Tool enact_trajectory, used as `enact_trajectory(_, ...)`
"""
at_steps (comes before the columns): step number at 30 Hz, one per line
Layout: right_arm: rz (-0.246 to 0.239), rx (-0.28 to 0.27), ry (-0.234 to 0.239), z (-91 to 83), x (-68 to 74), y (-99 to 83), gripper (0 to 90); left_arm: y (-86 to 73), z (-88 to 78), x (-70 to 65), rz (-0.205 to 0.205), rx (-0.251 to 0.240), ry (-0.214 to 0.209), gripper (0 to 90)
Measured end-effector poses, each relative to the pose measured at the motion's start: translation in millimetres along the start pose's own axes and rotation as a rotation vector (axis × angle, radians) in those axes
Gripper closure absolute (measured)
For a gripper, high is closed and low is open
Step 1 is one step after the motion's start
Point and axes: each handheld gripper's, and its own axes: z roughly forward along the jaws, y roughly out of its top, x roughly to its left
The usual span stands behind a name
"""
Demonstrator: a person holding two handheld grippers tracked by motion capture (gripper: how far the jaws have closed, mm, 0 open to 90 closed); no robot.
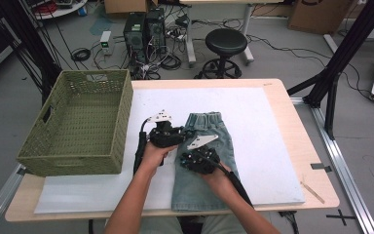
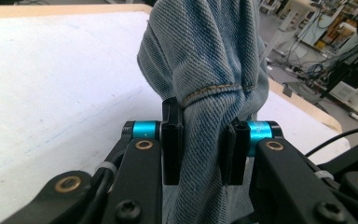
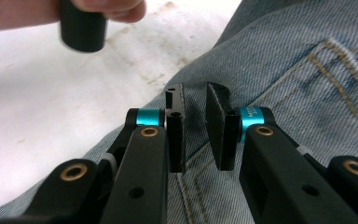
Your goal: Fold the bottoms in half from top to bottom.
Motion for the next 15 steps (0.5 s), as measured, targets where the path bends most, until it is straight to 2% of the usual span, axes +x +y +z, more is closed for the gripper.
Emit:
enact_trajectory(3,-0.029,0.041,-0.018,2.7,1.1,-3.6,79.9,-2.6,-4.8,-2.5,0.017,0.003,-0.008,73.8)
enact_trajectory(5,-0.017,0.049,-0.023,1.3,-2.4,-5.9,79.8,-5.9,-9.0,-3.6,0.029,-0.005,-0.008,73.9)
enact_trajectory(8,-0.001,0.019,-0.039,-13.5,-9.1,-11.2,79.3,-6.3,-14.1,-2.8,0.027,-0.014,-0.003,74.0)
enact_trajectory(9,0.000,0.017,-0.057,-18.0,-11.9,-13.7,79.4,-6.4,-14.9,-2.6,0.027,-0.013,-0.002,74.0)
enact_trajectory(12,0.015,0.053,-0.094,-22.4,-25.0,-23.7,80.0,-7.6,-15.8,-4.4,0.045,0.001,-0.005,74.0)
enact_trajectory(15,0.021,0.063,-0.129,-25.7,-31.2,-32.8,80.1,-8.2,-15.4,-9.1,0.067,0.006,-0.010,74.0)
